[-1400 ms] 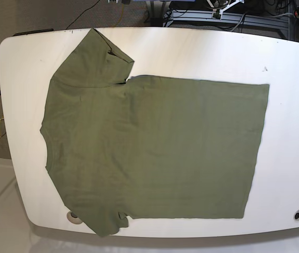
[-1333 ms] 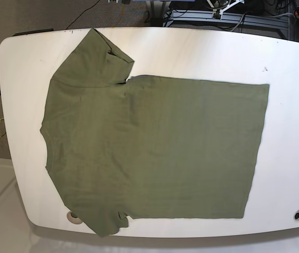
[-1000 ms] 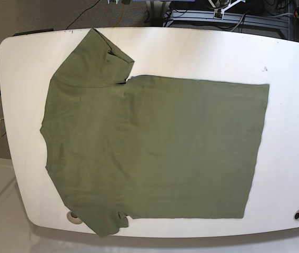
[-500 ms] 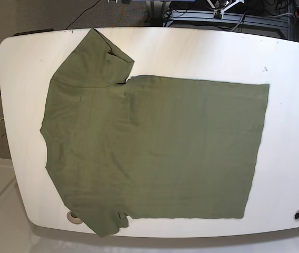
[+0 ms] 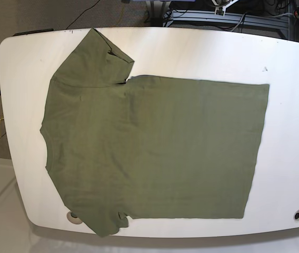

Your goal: Fold the T-shirt properly

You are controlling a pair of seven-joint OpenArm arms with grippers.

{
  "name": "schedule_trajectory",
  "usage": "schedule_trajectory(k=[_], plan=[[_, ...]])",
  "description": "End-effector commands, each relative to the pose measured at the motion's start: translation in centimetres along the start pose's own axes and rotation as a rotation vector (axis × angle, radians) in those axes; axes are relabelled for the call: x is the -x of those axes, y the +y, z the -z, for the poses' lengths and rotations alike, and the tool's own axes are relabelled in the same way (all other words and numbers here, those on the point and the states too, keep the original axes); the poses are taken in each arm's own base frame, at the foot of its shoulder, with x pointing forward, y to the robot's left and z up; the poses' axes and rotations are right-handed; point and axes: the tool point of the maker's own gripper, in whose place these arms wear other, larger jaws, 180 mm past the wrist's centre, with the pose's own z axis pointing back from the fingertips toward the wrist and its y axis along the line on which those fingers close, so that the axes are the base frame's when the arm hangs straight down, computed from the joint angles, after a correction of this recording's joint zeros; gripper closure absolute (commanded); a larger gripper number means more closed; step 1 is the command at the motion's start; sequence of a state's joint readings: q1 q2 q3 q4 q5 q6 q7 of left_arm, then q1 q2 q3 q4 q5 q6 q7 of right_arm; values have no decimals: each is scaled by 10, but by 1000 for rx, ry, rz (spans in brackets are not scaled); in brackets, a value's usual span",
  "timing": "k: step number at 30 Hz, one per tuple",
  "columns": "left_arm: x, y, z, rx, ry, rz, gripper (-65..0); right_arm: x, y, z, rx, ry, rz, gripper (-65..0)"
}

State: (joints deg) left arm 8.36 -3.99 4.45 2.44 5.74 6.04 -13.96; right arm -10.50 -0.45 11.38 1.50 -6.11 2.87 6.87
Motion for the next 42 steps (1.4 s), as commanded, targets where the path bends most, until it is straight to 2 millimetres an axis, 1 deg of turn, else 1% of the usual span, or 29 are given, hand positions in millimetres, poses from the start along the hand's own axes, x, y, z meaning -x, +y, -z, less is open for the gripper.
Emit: schedule_trajectory(k=[1,9,15,19,27,31,42], plan=[[-1,4,0,-13,-9,-1,0,5,2,0,-5,11,3,0],[-1,0,0,-1,-13,-11,0,6,-1,0,-1,12,1,0],[-3,0,0,-1,-16,-13,0,5,0,0,-1,11,0,0],[0,3,0,-2,-8,-11,0,3,-2,0,6,-2,-1,0],[2,1,-1,4,-6,-14,0,3,-4,-1,9,-6,-3,0],[-2,1,-1,0,-22,-9,0,3,-5,-1,10,-9,-3,0],[0,3,-1,0,-21,-4,0,3,-8,-1,13,-19,-1,0]])
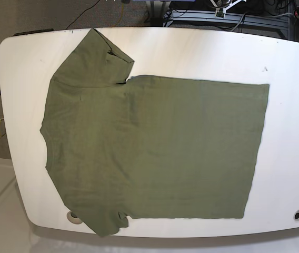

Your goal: Fold the T-shirt properly

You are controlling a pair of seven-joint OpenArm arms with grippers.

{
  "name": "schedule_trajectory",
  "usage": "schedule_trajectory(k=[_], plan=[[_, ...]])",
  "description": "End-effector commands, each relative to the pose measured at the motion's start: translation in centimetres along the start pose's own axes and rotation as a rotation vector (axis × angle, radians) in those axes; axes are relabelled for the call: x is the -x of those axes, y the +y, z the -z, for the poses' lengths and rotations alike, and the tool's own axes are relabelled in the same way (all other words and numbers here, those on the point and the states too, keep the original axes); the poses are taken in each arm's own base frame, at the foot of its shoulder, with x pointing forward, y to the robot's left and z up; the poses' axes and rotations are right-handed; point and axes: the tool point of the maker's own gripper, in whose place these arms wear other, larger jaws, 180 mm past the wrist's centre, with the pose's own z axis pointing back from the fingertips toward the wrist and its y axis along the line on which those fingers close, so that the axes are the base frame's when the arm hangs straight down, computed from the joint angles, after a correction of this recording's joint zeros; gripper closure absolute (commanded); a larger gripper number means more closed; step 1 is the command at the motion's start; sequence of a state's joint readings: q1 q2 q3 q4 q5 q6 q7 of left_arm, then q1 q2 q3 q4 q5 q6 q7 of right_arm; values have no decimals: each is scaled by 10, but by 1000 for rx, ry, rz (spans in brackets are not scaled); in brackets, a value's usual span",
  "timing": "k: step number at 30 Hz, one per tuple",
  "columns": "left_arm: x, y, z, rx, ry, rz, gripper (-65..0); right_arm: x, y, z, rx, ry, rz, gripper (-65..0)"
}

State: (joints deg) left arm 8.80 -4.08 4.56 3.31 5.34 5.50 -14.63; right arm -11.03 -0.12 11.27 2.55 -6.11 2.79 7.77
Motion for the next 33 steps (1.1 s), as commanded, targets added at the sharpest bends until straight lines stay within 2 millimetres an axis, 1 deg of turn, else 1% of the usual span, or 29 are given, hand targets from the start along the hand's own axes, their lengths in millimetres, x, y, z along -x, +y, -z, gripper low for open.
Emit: schedule_trajectory(k=[1,11,13,15,23,25,33], plan=[[2,4,-1,-9,-5,3,0,8,-2,-1,3,7,4,0],[4,4,-2,-11,-18,6,0,16,-4,-2,8,8,5,0],[7,8,-4,-16,-33,8,0,23,-5,-3,8,14,7,0],[9,10,-4,-17,-34,9,0,25,-6,-4,9,12,9,0],[15,14,-7,-23,-48,11,0,27,-10,-5,12,-2,13,0],[21,16,-9,-25,-49,12,0,30,-16,-6,24,-3,4,0],[19,28,-15,-43,-97,18,0,42,-34,-10,44,-3,-2,0]])
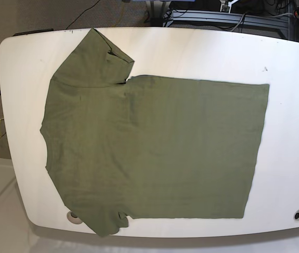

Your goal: Fold the T-shirt properly

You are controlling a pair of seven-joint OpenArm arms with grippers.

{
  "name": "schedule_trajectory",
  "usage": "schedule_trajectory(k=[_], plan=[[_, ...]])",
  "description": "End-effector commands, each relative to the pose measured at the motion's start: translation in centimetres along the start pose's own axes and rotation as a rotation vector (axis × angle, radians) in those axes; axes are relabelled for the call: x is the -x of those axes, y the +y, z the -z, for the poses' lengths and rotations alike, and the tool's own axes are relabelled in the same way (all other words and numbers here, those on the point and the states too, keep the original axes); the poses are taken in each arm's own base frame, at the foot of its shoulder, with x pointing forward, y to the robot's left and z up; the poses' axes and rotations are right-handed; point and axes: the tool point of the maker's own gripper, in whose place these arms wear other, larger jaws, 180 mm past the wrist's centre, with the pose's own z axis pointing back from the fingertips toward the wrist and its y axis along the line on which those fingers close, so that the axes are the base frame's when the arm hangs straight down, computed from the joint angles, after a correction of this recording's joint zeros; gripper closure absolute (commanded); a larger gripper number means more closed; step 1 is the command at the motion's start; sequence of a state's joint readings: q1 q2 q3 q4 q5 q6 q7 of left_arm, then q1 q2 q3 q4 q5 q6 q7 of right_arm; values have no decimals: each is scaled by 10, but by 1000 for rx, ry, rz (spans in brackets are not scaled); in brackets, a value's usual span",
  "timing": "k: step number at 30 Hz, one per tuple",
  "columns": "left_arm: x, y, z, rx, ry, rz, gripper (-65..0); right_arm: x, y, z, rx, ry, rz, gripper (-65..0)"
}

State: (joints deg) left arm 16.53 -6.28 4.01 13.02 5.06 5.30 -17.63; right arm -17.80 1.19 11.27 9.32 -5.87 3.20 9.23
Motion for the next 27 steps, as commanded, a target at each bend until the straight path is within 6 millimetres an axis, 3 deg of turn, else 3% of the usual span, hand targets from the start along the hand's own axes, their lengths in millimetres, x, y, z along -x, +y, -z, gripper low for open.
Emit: schedule_trajectory(k=[1,10,15,27], plan=[[1,18,-5,-25,-35,15,0,22,-13,-6,8,21,3,0],[4,41,-16,-51,-74,43,0,22,-35,-19,-13,-54,42,0],[6,55,-27,-67,-114,68,0,7,-43,-34,-48,-147,66,0],[10,60,-33,-68,-141,93,0,17,-46,-38,-10,-185,70,0]])
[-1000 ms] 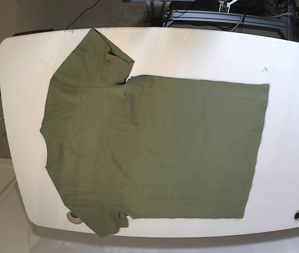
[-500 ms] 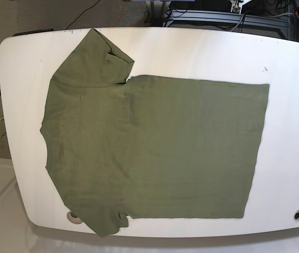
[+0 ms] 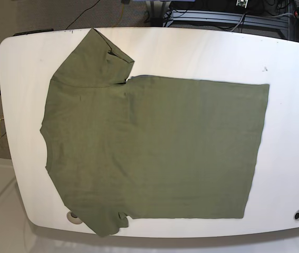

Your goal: Fold the T-shirt properly

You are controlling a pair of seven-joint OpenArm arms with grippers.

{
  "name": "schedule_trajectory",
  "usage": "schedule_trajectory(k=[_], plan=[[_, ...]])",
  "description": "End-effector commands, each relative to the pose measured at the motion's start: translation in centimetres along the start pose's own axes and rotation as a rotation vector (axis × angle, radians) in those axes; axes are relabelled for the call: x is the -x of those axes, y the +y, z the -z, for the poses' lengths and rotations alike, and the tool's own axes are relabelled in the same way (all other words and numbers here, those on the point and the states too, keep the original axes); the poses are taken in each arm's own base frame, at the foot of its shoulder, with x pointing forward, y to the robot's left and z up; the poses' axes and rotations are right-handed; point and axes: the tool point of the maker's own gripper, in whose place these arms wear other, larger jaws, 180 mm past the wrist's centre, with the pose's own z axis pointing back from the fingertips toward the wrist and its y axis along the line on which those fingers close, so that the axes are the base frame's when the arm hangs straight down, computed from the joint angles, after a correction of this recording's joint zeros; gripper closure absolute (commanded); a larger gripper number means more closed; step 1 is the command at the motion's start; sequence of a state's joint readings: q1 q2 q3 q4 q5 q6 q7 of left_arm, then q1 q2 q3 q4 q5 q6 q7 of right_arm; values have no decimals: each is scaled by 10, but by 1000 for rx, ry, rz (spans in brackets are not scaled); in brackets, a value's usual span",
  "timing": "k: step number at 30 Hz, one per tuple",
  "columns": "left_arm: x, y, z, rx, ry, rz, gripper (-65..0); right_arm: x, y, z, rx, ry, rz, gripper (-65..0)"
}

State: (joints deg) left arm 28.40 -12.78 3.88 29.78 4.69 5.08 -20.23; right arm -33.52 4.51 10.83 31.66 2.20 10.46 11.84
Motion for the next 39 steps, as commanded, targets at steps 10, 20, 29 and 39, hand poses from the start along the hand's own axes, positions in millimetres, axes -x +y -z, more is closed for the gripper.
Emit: schedule_trajectory(k=[10,20,29,39], plan=[[-2,10,-28,4,-97,50,0,-11,-14,-31,40,-197,-49,0],[-27,20,-61,0,-187,11,0,-34,-17,-66,22,-323,-84,0],[-60,31,-99,14,-289,-42,0,-70,-23,-111,6,-446,-142,0],[-130,49,-145,14,-465,-78,0,-116,-17,-164,-38,-552,-260,0]])
